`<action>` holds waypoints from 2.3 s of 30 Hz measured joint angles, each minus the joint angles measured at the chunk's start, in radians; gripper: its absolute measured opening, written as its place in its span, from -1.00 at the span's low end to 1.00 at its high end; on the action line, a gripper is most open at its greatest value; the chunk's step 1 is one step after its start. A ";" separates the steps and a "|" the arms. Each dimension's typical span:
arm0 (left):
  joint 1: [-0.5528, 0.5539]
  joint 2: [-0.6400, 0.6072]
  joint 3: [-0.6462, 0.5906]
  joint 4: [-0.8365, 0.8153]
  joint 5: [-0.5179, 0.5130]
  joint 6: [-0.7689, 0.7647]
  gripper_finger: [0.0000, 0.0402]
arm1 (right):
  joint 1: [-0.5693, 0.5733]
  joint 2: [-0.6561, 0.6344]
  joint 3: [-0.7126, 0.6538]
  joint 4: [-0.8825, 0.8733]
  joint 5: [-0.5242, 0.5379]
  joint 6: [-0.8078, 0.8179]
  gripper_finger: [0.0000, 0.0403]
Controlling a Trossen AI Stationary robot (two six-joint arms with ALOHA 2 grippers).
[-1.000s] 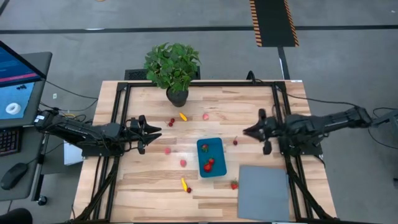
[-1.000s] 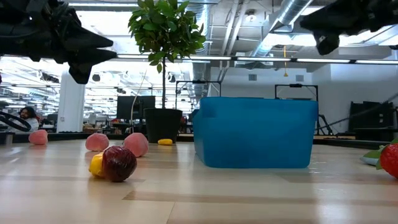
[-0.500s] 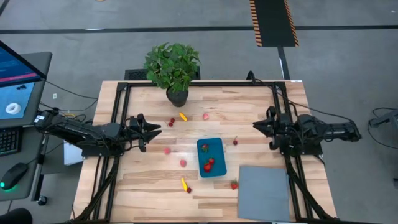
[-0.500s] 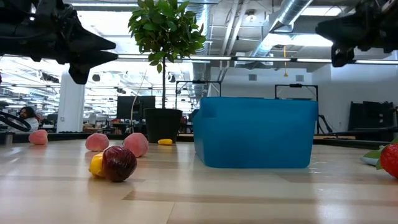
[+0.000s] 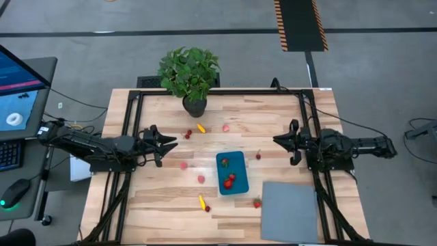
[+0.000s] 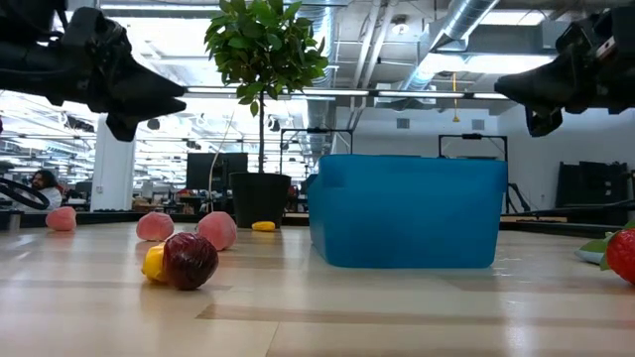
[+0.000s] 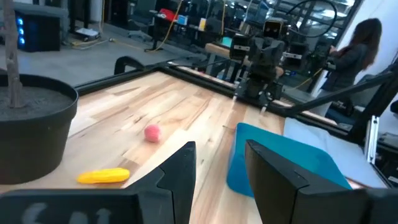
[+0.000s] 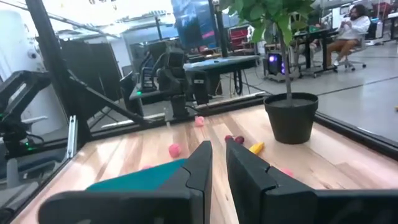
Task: Pick and placing Produce into tupperware
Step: Put the apricot into the blue bin
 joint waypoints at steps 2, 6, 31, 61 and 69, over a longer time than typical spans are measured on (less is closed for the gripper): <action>0.001 0.000 0.000 -0.002 -0.003 0.012 -0.36 | -0.003 -0.001 0.000 -0.002 0.000 0.001 -0.66; 0.021 0.000 0.000 -0.055 0.055 -0.047 -0.36 | -0.002 0.002 0.000 -0.007 0.000 0.002 -0.66; 0.030 0.097 0.001 -0.313 0.282 -0.286 -0.11 | -0.002 0.004 0.000 -0.010 0.000 0.049 -0.66; 0.031 0.820 0.280 -0.251 0.407 -0.076 -0.02 | -0.002 0.004 0.000 -0.011 0.000 0.082 -0.66; 0.031 0.953 0.355 -0.243 0.416 -0.074 -0.02 | -0.002 0.004 0.000 -0.011 0.000 0.082 -0.66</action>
